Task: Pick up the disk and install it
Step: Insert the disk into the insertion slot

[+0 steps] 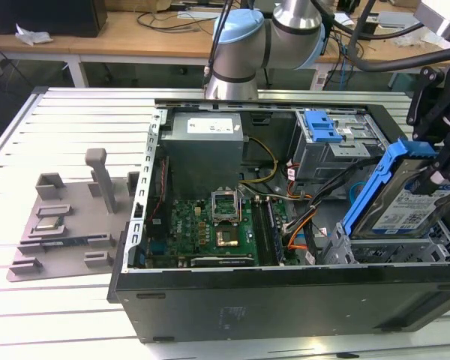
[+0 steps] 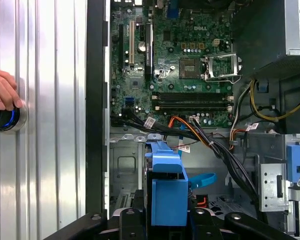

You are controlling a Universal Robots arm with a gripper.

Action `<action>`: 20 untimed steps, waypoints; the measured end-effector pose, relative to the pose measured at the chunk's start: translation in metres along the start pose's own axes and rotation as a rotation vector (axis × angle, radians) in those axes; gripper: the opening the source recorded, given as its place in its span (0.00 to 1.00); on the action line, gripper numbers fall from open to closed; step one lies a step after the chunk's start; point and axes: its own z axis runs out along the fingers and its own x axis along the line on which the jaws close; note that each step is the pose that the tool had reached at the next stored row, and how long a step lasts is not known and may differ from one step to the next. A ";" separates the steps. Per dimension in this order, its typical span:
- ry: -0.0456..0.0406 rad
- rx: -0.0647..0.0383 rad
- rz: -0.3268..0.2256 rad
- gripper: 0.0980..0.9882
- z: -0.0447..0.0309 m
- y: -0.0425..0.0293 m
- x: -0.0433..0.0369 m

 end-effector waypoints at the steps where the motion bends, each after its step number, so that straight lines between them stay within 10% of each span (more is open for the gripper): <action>1: 0.0001 0.000 0.000 0.30 0.0003 0.0000 0.0000; 20: 0.0000 0.000 0.000 0.30 0.0142 -0.0007 0.0003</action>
